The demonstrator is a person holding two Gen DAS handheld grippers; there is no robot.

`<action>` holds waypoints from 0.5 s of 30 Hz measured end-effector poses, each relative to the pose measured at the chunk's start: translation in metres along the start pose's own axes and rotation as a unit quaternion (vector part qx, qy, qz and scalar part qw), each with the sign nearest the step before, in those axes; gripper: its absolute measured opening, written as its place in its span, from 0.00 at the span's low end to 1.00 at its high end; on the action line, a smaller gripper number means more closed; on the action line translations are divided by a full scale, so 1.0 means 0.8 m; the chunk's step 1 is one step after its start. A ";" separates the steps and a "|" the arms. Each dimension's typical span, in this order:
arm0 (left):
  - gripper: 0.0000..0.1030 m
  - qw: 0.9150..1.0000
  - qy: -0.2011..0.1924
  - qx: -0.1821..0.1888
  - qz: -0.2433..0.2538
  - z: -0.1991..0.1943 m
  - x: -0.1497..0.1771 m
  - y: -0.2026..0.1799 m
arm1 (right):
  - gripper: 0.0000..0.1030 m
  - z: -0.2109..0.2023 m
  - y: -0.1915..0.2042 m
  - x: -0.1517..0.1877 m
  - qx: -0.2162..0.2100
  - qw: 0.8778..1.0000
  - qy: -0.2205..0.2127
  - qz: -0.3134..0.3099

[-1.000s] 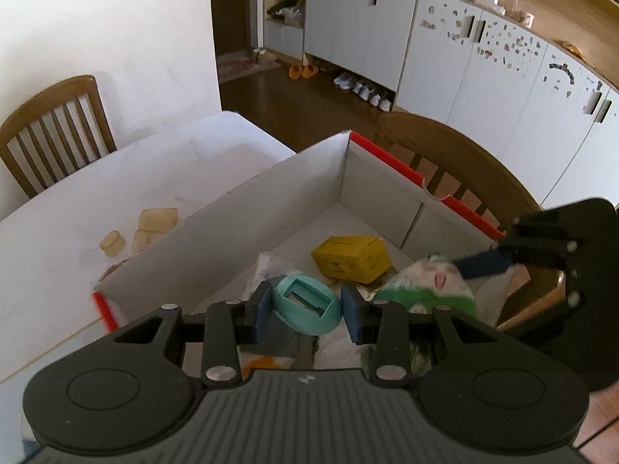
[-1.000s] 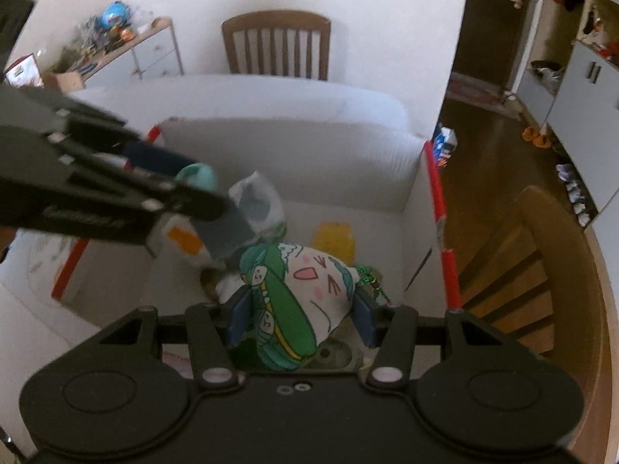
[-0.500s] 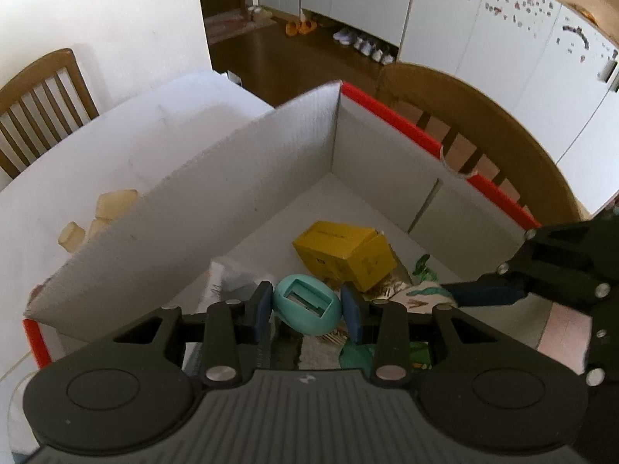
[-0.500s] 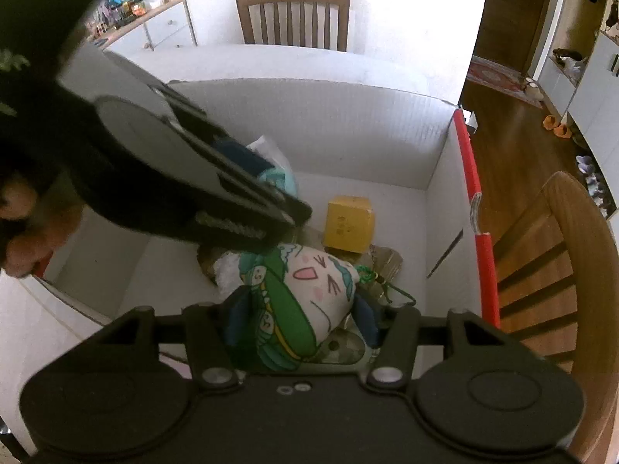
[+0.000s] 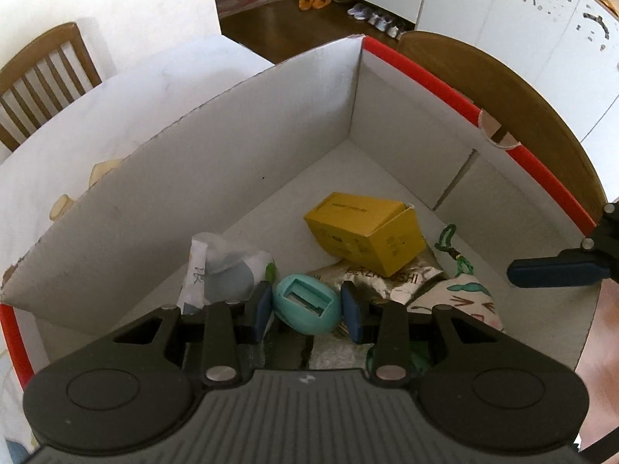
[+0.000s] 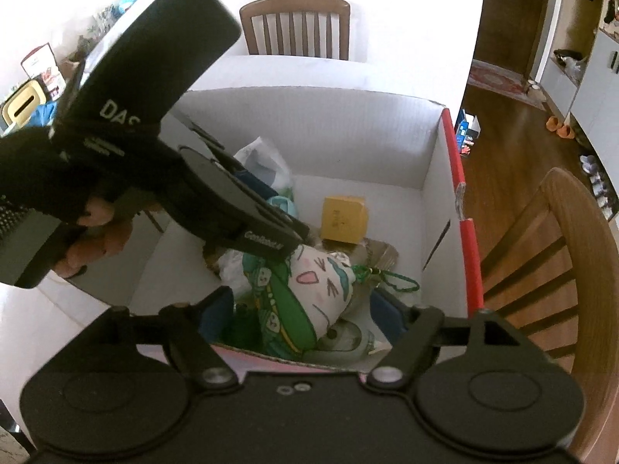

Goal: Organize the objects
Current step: 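Open both tools to release the teal holder and plush doll in the box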

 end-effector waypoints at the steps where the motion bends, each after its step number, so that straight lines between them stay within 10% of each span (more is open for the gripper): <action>1: 0.43 1.000 -0.001 0.000 -0.005 -0.001 0.001 0.001 | 0.76 -0.001 -0.001 0.000 0.000 1.000 -0.001 0.001; 5: 0.65 1.000 -0.017 0.007 -0.023 -0.009 0.001 0.006 | 0.76 -0.004 -0.004 0.000 -0.002 1.000 -0.004 0.004; 15: 0.66 0.998 -0.057 0.016 -0.034 -0.049 0.016 0.015 | 0.77 -0.028 0.001 0.000 -0.012 1.000 -0.019 0.012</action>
Point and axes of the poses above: each gripper's, at about its wrist camera, not at the fingertips, and z roughly the way its jaws point, y to its left, x to its underside, the point moved 1 cm from there along z, roughly the way its jaws point, and after that the axes turned 4 degrees about x, right-handed, at the moved point
